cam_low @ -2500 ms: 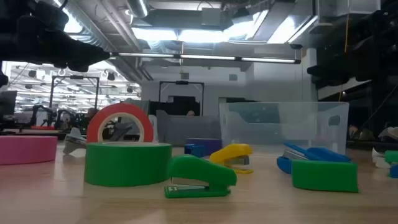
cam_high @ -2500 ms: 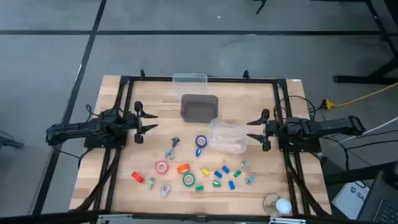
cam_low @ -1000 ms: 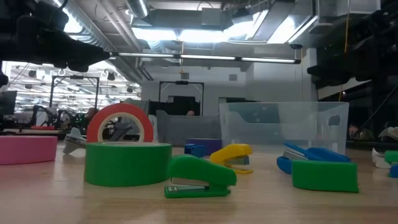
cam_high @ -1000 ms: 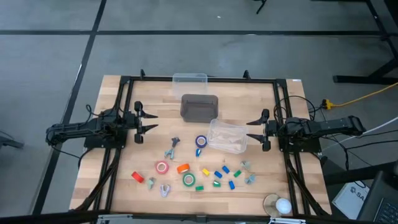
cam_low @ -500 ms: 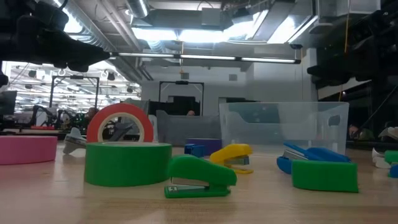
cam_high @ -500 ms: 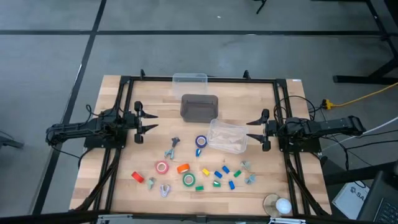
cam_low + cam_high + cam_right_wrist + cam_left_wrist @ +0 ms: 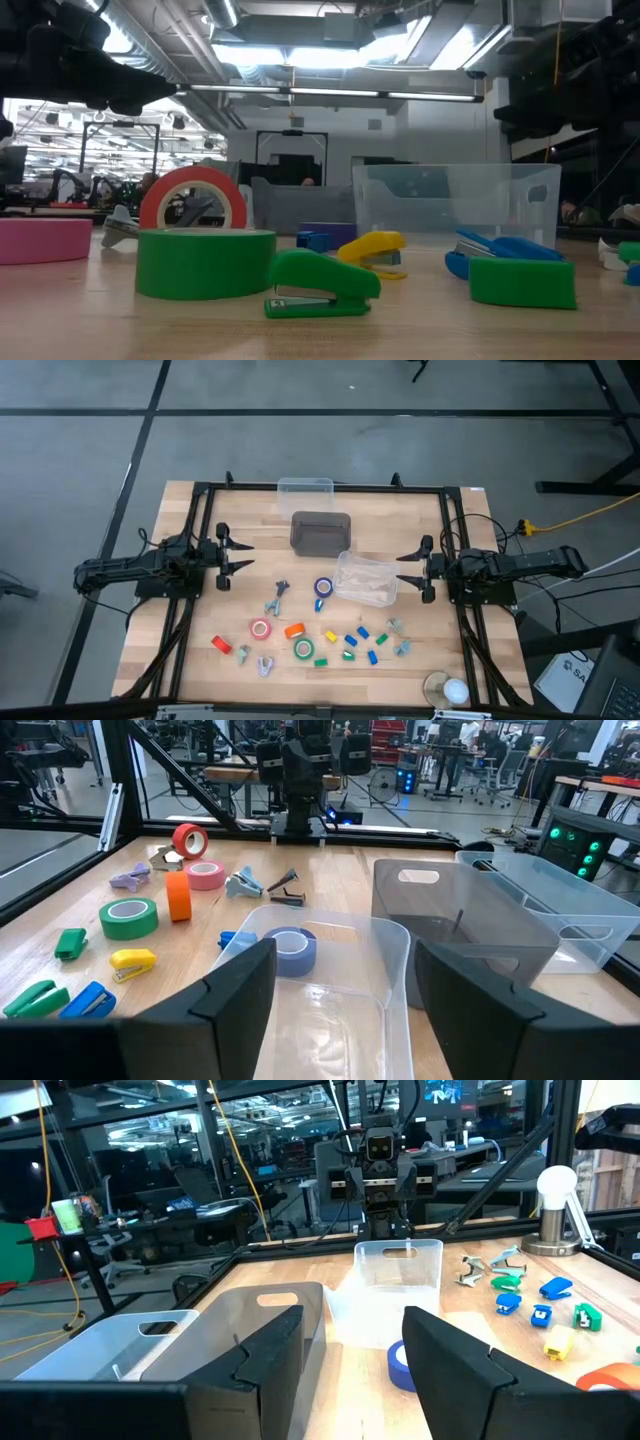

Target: Pick and place Stapler, Stapler remover, tape

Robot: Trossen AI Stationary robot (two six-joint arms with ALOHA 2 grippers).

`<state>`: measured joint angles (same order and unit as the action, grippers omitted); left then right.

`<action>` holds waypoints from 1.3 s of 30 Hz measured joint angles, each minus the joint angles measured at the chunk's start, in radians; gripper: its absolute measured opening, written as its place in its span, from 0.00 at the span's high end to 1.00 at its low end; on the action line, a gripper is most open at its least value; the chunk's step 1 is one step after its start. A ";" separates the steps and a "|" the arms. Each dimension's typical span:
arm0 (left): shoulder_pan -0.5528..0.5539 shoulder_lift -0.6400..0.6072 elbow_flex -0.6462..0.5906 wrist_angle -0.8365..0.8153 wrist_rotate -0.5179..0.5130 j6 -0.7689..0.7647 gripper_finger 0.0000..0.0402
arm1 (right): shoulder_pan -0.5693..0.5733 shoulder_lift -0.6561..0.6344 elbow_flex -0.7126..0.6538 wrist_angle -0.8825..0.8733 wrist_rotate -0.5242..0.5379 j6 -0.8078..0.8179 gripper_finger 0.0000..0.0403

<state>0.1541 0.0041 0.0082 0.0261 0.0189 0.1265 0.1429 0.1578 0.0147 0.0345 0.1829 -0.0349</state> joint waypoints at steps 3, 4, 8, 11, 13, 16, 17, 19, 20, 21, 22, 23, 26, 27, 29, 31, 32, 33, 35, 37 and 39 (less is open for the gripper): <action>0.000 0.000 0.000 0.000 0.000 0.000 0.58 | 0.008 0.026 0.008 -0.026 0.000 0.000 0.40; 0.000 0.000 0.000 0.000 0.000 0.000 0.58 | 0.011 0.040 0.020 -0.047 0.000 0.000 0.40; 0.000 0.000 0.000 0.000 0.000 0.000 0.58 | 0.025 0.117 0.113 -0.186 0.000 0.000 0.40; 0.000 0.000 0.000 0.000 0.000 0.000 0.58 | 0.036 0.212 0.198 -0.278 0.000 -0.011 0.40; 0.000 0.000 0.000 0.000 0.000 0.000 0.58 | 0.046 0.287 0.253 -0.320 0.000 -0.026 0.40; 0.000 0.000 0.000 0.000 0.000 0.000 0.58 | 0.078 0.417 0.338 -0.336 0.000 -0.026 0.40; 0.000 0.000 0.000 0.000 0.000 0.000 0.58 | 0.094 0.465 0.366 -0.340 0.001 -0.026 0.40; 0.000 0.000 0.000 0.000 0.000 0.000 0.58 | 0.132 0.557 0.421 -0.344 0.000 -0.021 0.40; 0.000 0.000 0.000 0.000 0.000 0.000 0.58 | 0.154 0.604 0.451 -0.344 0.000 0.013 0.40; 0.000 0.000 0.000 0.000 0.000 0.000 0.58 | 0.177 0.650 0.480 -0.339 0.000 0.072 0.40; 0.000 0.000 0.000 0.000 0.000 0.000 0.58 | 0.200 0.693 0.509 -0.340 0.000 0.141 0.40; 0.000 0.000 0.000 0.000 0.000 0.000 0.58 | 0.219 0.735 0.538 -0.342 0.000 0.204 0.40; 0.000 0.000 0.000 0.000 0.000 0.000 0.58 | 0.261 0.854 0.629 -0.341 -0.001 0.342 0.40; 0.000 0.000 0.000 0.000 0.000 0.000 0.58 | 0.271 0.891 0.657 -0.345 -0.002 0.385 0.40; 0.000 0.000 0.000 0.000 0.000 0.000 0.58 | 0.291 0.964 0.709 -0.348 -0.003 0.468 0.40; 0.000 0.000 0.000 0.000 0.000 0.000 0.58 | 0.305 1.027 0.753 -0.349 -0.003 0.500 0.40; 0.000 0.000 0.000 0.000 0.000 0.000 0.58 | 0.312 1.056 0.774 -0.345 -0.003 0.500 0.40; 0.000 0.000 0.000 0.000 0.000 0.000 0.58 | 0.318 1.083 0.792 -0.344 -0.002 0.499 0.40; 0.000 0.000 0.000 0.000 0.000 0.000 0.58 | 0.332 1.128 0.820 -0.346 -0.002 0.499 0.40; 0.000 0.000 0.000 0.000 0.000 0.000 0.58 | 0.349 1.163 0.842 -0.343 -0.002 0.503 0.40; 0.000 0.000 0.000 0.000 0.000 0.000 0.58 | 0.364 1.189 0.854 -0.333 -0.002 0.502 0.40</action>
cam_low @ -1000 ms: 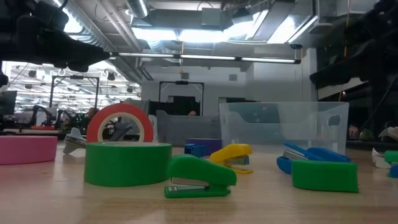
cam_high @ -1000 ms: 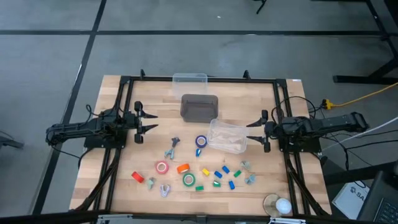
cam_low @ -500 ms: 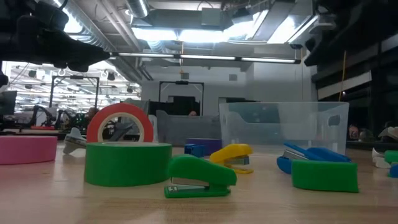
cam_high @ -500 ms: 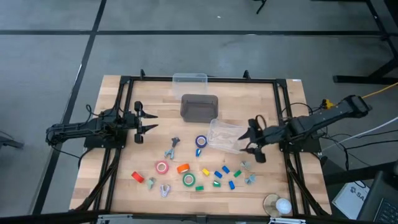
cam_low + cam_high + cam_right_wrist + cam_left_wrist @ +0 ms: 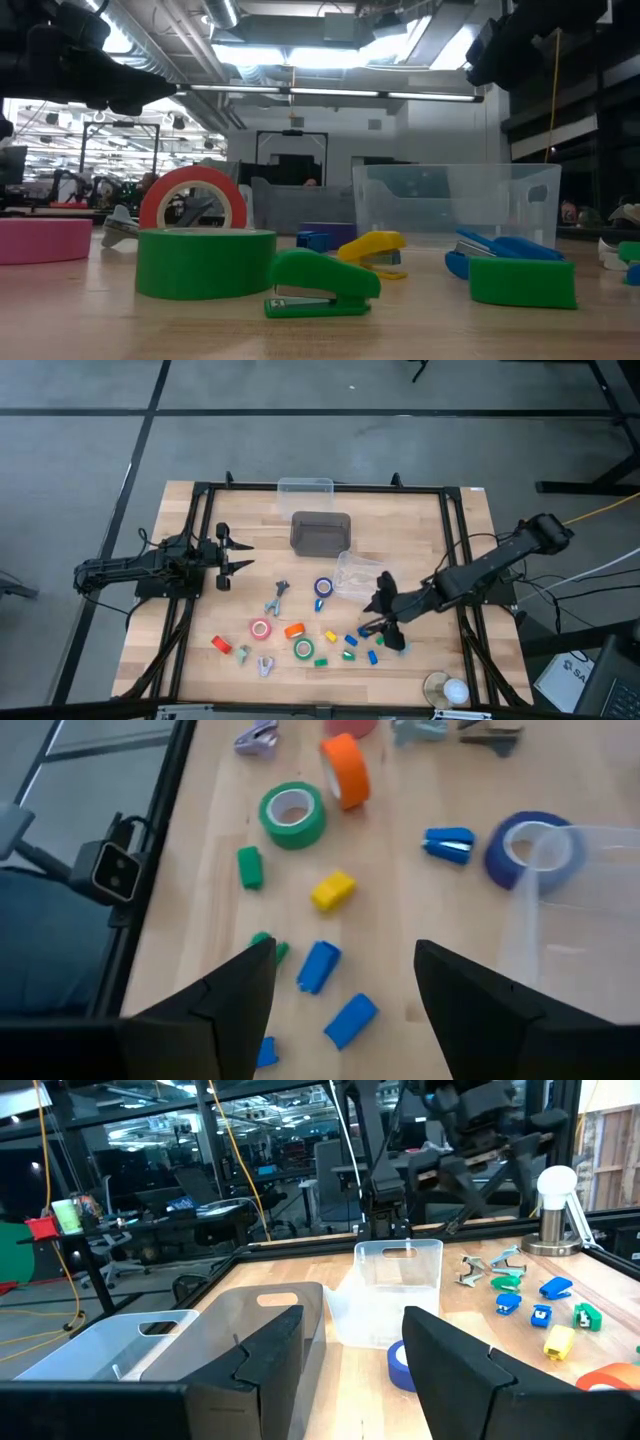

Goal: Pick and place Stapler, Stapler remover, tape
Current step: Put the gray staple remover into the bottom transparent bin

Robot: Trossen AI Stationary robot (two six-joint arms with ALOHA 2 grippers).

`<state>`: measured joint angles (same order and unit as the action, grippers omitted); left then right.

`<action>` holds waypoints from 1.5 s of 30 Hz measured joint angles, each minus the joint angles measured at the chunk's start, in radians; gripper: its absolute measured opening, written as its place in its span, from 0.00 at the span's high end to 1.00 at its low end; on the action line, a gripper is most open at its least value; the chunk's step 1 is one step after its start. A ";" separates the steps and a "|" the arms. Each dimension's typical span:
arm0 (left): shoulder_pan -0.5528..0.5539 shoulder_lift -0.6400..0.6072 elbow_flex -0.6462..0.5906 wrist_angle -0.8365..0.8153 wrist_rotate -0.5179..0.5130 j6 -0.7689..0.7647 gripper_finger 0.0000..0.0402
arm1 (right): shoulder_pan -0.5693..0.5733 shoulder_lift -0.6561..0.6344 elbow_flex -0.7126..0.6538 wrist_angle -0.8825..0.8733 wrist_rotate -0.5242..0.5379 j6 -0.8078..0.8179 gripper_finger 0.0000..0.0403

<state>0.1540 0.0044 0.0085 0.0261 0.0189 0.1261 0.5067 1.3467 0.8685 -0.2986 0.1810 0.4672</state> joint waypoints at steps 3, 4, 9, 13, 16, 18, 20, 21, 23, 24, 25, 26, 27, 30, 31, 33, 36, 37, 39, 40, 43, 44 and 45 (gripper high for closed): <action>0.000 0.000 0.000 0.000 0.000 0.000 0.58 | 0.017 0.021 0.004 -0.006 -0.002 0.015 0.40; 0.000 0.000 0.000 0.000 0.000 0.000 0.58 | 0.021 0.023 0.004 -0.017 -0.012 0.044 0.40; 0.000 0.000 0.000 0.000 0.000 0.000 0.58 | 0.022 0.023 0.006 -0.133 -0.197 0.210 0.40; 0.000 0.000 0.000 0.000 0.000 0.000 0.58 | 0.039 0.023 0.006 -0.175 -0.448 0.295 0.40; 0.000 0.000 0.000 0.000 0.000 0.000 0.58 | 0.066 0.023 0.006 -0.189 -0.546 0.371 0.40; 0.000 0.000 0.000 0.000 0.000 0.000 0.58 | 0.083 0.023 0.006 -0.201 -0.547 0.399 0.40; 0.000 0.000 0.000 0.000 0.000 0.000 0.58 | 0.098 0.023 0.006 -0.225 -0.529 0.413 0.40; 0.000 0.000 0.000 0.000 0.000 0.000 0.58 | 0.104 0.023 0.005 -0.238 -0.515 0.416 0.40; 0.000 0.000 0.000 0.000 0.000 0.000 0.58 | 0.115 0.021 0.005 -0.270 -0.496 0.416 0.40; 0.000 0.000 0.000 0.000 0.000 0.000 0.58 | 0.119 0.017 0.005 -0.285 -0.485 0.415 0.40; 0.000 0.000 0.000 0.000 0.000 0.000 0.58 | 0.122 0.009 0.005 -0.299 -0.472 0.415 0.40; 0.000 0.000 0.000 0.000 0.000 0.000 0.58 | 0.122 0.000 0.005 -0.315 -0.454 0.415 0.40; 0.000 0.000 0.000 0.000 0.000 0.000 0.58 | 0.122 -0.010 0.005 -0.336 -0.431 0.415 0.40; 0.000 0.000 0.000 0.000 0.000 0.000 0.58 | 0.121 -0.043 0.005 -0.395 -0.349 0.414 0.40; 0.000 0.000 0.000 0.000 0.000 0.000 0.58 | 0.121 -0.054 0.005 -0.414 -0.321 0.413 0.40; 0.000 0.000 0.000 0.000 0.000 0.000 0.58 | 0.122 -0.070 0.005 -0.444 -0.259 0.413 0.40; 0.000 0.000 0.000 0.000 0.000 0.000 0.58 | 0.124 -0.101 -0.027 -0.443 -0.184 0.401 0.40; 0.000 0.000 0.000 0.000 0.000 0.000 0.58 | 0.124 -0.112 -0.043 -0.444 -0.166 0.386 0.40; 0.000 0.000 0.000 0.000 0.000 0.000 0.58 | 0.125 -0.135 -0.080 -0.434 -0.147 0.365 0.40; 0.000 0.000 0.000 0.000 0.000 0.000 0.58 | 0.125 -0.150 -0.101 -0.416 -0.147 0.363 0.40; 0.000 0.000 0.000 0.000 0.000 0.000 0.58 | 0.125 -0.198 -0.161 -0.349 -0.147 0.364 0.40; 0.000 0.000 0.000 0.000 0.000 0.000 0.58 | 0.125 -0.217 -0.181 -0.319 -0.147 0.364 0.40; 0.000 0.000 0.000 0.000 0.000 0.000 0.58 | 0.125 -0.235 -0.202 -0.293 -0.147 0.364 0.40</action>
<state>0.1541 0.0041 0.0083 0.0257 0.0189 0.1262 0.6315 1.1115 0.6665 -0.5917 0.0338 0.8310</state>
